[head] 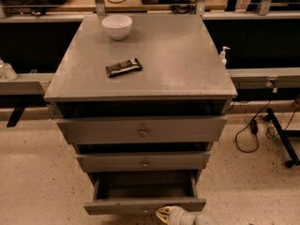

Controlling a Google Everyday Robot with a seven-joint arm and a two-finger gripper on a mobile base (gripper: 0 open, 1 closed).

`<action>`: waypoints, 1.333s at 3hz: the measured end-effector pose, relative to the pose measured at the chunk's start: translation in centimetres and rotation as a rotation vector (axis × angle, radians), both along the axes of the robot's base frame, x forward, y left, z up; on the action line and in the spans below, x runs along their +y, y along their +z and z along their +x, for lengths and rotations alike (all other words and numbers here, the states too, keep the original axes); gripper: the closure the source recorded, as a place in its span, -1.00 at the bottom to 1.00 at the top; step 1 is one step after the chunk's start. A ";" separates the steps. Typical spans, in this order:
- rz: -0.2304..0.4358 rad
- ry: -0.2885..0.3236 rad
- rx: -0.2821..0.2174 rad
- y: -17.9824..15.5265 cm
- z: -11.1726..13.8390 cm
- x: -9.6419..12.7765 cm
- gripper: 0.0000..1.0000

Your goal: Close bottom drawer

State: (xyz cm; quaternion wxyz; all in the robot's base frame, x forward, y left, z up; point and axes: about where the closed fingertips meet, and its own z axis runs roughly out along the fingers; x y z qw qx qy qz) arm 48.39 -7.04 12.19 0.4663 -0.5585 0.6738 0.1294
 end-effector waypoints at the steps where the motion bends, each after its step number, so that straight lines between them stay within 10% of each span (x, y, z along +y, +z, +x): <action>1: 0.000 0.000 0.000 0.0 0.0 0.0 1.00; 4: -0.040 -0.012 -0.034 0.0 1.6 -0.3 1.00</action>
Offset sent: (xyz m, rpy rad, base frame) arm 0.0453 -0.0005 -0.0181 -0.1235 -0.0933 0.0129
